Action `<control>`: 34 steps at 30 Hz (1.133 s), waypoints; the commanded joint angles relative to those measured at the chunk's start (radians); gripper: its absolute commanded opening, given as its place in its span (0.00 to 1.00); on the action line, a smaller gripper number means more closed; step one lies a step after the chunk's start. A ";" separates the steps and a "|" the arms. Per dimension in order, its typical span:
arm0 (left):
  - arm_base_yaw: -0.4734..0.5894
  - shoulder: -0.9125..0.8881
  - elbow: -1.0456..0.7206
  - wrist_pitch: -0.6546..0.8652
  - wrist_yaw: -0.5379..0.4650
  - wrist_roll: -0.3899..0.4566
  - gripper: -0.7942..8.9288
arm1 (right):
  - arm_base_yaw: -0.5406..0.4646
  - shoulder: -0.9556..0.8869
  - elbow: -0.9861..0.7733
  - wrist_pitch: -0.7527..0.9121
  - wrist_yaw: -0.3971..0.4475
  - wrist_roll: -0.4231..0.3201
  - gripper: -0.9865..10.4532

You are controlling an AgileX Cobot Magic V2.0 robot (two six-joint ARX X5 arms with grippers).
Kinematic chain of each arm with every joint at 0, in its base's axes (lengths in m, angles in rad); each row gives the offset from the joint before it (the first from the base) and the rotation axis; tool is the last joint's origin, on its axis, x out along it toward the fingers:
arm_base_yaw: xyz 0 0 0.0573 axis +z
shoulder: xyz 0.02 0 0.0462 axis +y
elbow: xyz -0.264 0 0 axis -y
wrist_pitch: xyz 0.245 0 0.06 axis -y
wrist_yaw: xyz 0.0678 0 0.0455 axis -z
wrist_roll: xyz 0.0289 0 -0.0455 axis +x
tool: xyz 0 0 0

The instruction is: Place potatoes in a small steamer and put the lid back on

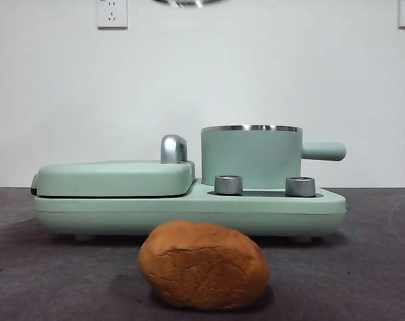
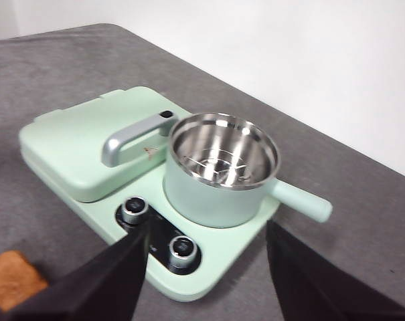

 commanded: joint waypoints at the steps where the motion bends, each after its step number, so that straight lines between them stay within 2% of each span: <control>1: 0.016 -0.056 0.029 -0.078 0.005 -0.006 0.10 | 0.030 0.010 0.015 0.010 0.000 0.017 0.33; 4: 0.031 -0.116 0.006 -0.157 0.005 0.009 0.10 | 0.071 0.028 0.015 0.006 0.000 0.014 0.33; 9: 0.033 -0.230 -0.087 -0.161 -0.038 0.027 0.10 | 0.154 0.088 0.015 -0.002 0.000 -0.003 0.33; 17: 0.039 -0.450 -0.317 -0.162 -0.111 -0.020 0.10 | 0.330 0.250 0.015 -0.002 0.003 -0.048 0.38; 23: 0.063 -0.605 -0.473 -0.179 -0.150 -0.083 0.10 | 0.497 0.383 0.015 -0.003 0.070 -0.122 0.41; 31: 0.088 -0.740 -0.560 -0.291 -0.219 -0.089 0.10 | 0.673 0.566 0.015 0.040 0.206 -0.129 0.41; 34: 0.095 -0.776 -0.573 -0.320 -0.228 -0.089 0.10 | 0.713 0.637 0.015 0.086 0.212 -0.127 0.41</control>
